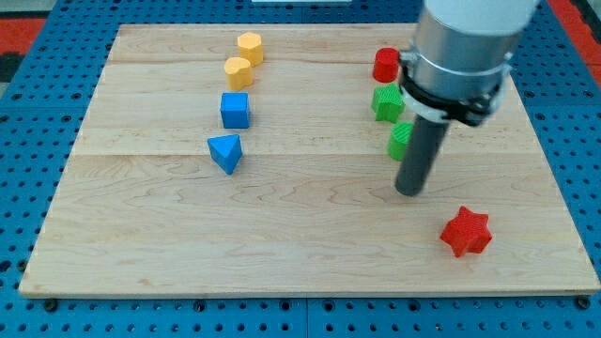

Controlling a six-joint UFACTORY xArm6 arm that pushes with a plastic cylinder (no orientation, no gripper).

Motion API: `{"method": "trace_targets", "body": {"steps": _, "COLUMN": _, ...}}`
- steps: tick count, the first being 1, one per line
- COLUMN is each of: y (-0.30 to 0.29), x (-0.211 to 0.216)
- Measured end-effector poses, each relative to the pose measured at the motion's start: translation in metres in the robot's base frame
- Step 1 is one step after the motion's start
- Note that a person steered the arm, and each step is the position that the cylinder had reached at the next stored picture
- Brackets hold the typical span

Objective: Separate red star and green circle from vertical line

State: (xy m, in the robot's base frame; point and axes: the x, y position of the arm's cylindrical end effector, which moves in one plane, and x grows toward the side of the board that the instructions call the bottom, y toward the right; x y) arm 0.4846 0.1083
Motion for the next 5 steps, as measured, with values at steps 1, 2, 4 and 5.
{"method": "trace_targets", "body": {"steps": 1, "y": -0.034, "x": -0.047}}
{"method": "trace_targets", "body": {"steps": 2, "y": -0.033, "x": -0.084}}
{"method": "trace_targets", "body": {"steps": 4, "y": 0.018, "x": -0.077}}
{"method": "trace_targets", "body": {"steps": 5, "y": 0.018, "x": -0.063}}
